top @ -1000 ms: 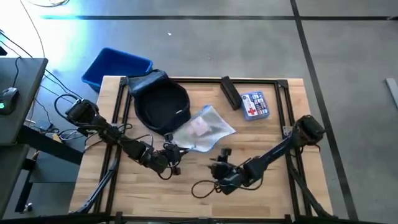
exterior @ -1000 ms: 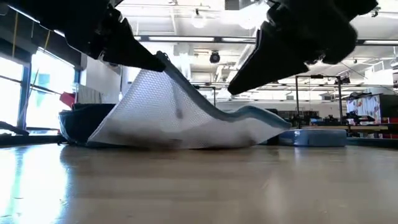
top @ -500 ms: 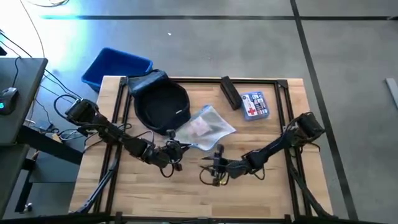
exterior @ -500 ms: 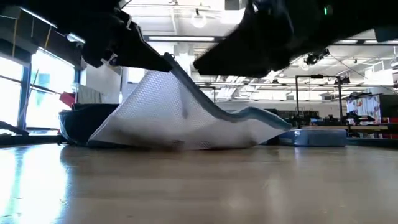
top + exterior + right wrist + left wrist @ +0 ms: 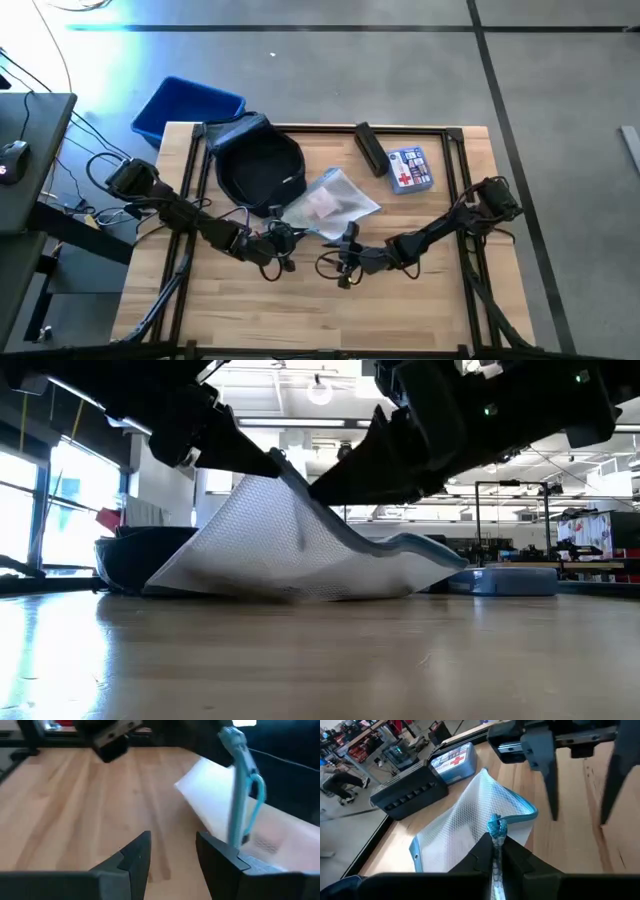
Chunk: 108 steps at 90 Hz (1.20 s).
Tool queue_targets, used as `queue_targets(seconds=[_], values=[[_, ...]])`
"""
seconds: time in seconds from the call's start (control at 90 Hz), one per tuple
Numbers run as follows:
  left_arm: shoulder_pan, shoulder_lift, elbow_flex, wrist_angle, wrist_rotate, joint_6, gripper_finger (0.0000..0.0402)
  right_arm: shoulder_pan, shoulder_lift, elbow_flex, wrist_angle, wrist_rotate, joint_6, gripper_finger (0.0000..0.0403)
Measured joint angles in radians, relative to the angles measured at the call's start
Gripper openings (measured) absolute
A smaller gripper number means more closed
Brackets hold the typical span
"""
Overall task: Unpack backpack
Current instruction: Open the white zip bag
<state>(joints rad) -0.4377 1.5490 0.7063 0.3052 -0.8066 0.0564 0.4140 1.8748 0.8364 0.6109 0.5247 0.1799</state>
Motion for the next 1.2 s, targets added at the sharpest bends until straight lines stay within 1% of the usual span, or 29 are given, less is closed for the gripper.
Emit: queue_targets(seconds=[0.111,0.222,0.333,0.378,0.422,0.5,0.633,0.722,0.833,0.922,1.011,1.089,1.2], values=[[0.000,0.000,0.000,0.000,0.046,0.000,0.0000,0.007,0.000,0.000,-0.013,0.006,-0.011,0.0144],[-0.001,0.003,0.000,0.000,0.048,-0.022,0.0000,0.007,0.003,0.000,-0.040,0.028,-0.074,0.0144],[-0.002,0.016,0.000,0.000,0.050,-0.026,0.0000,0.007,0.010,0.000,-0.017,0.085,-0.137,0.0144],[-0.002,0.020,0.000,0.000,0.070,-0.014,0.0000,0.007,0.011,0.000,-0.006,0.106,-0.157,0.0144],[-0.002,0.026,0.000,0.001,0.109,0.009,0.0000,0.012,0.010,0.000,-0.001,0.122,-0.173,0.0144],[-0.002,0.040,0.000,0.000,0.209,0.058,0.0000,0.020,0.010,0.000,0.008,0.125,-0.186,0.0144],[-0.005,0.079,0.000,0.000,0.383,0.159,0.0000,0.047,0.000,0.001,0.051,0.100,-0.188,0.0144],[-0.007,0.113,0.000,-0.003,0.459,0.207,0.0000,0.055,0.003,0.001,0.005,0.065,-0.185,0.0144],[-0.007,0.161,0.000,0.010,0.463,0.264,0.0000,0.051,0.020,0.001,-0.035,-0.011,-0.191,0.0144],[0.004,0.186,0.000,0.021,0.459,0.278,0.0000,0.044,0.041,0.007,-0.028,-0.020,-0.242,0.0144],[0.013,0.200,0.000,0.047,0.468,0.286,0.0000,0.044,0.075,0.047,-0.037,-0.032,-0.286,0.0144],[0.019,0.205,0.000,0.052,0.484,0.287,0.0000,0.044,0.104,0.094,-0.096,-0.053,-0.294,0.0144],[0.017,0.204,0.000,0.056,0.504,0.288,0.0000,0.044,0.151,0.172,-0.230,-0.028,-0.283,0.0144]])
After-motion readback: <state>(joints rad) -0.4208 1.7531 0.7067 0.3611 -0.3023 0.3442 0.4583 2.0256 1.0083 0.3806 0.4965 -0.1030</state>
